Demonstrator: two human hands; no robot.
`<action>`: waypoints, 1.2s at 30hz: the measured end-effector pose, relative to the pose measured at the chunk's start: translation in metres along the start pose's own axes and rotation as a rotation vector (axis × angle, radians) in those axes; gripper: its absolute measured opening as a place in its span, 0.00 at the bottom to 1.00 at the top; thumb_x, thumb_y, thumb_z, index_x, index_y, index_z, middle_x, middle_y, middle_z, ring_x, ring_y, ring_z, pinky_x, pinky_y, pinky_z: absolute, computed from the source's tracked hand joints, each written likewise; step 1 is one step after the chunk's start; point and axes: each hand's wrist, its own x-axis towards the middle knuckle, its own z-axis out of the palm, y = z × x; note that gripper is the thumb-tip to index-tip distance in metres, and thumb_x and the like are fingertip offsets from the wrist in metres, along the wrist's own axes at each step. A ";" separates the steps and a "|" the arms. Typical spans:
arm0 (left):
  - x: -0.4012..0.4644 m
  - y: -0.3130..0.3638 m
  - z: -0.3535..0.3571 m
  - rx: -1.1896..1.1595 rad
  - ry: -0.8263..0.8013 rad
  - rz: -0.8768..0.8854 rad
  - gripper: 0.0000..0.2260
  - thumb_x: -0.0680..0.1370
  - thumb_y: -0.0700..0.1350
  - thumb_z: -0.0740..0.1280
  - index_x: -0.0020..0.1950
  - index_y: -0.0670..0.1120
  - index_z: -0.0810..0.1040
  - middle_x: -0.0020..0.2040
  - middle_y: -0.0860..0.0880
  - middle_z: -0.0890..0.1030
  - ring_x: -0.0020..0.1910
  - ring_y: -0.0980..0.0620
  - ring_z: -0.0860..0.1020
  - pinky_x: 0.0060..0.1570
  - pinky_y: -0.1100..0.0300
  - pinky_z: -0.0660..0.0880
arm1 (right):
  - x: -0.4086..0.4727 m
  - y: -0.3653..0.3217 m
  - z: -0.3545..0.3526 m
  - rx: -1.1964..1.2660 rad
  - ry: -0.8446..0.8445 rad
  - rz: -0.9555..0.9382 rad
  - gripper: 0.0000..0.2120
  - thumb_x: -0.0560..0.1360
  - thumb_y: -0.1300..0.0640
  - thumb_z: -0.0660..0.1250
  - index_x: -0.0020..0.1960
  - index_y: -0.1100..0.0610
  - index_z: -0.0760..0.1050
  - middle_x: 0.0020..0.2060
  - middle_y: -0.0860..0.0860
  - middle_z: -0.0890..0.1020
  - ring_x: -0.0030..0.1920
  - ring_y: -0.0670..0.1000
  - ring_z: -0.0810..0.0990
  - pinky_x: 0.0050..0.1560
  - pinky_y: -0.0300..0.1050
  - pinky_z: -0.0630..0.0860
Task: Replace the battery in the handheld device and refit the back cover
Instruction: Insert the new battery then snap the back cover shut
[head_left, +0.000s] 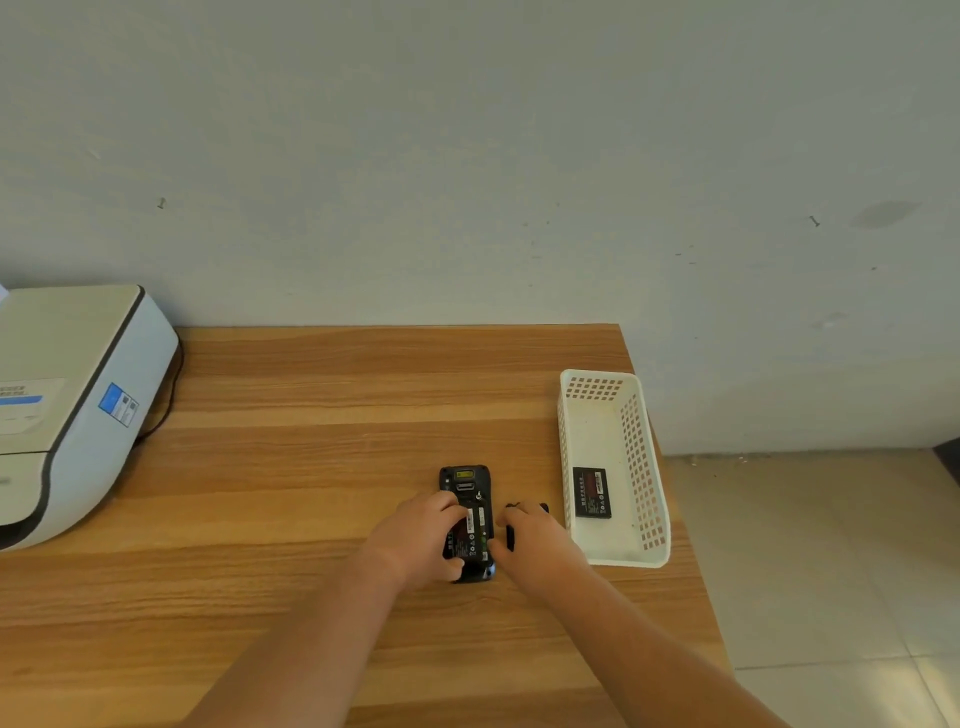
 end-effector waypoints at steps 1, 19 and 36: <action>0.002 0.002 0.002 -0.002 -0.013 0.005 0.29 0.72 0.55 0.69 0.72 0.50 0.70 0.65 0.55 0.71 0.64 0.52 0.70 0.64 0.55 0.72 | 0.000 0.001 0.000 0.002 0.001 0.002 0.14 0.79 0.51 0.62 0.63 0.54 0.73 0.61 0.50 0.74 0.58 0.50 0.74 0.56 0.42 0.72; 0.013 0.005 0.011 0.102 -0.011 0.043 0.23 0.77 0.52 0.67 0.70 0.46 0.73 0.69 0.52 0.67 0.64 0.51 0.70 0.63 0.55 0.71 | 0.009 0.015 0.011 -0.043 -0.027 0.039 0.14 0.79 0.51 0.60 0.62 0.54 0.74 0.60 0.51 0.73 0.56 0.51 0.75 0.55 0.47 0.76; -0.014 -0.019 -0.002 0.186 0.017 0.046 0.23 0.80 0.55 0.63 0.75 0.55 0.65 0.68 0.53 0.68 0.68 0.53 0.66 0.70 0.54 0.64 | 0.011 0.012 0.004 -0.204 -0.089 -0.079 0.17 0.80 0.55 0.58 0.69 0.51 0.69 0.65 0.51 0.70 0.65 0.53 0.69 0.60 0.51 0.74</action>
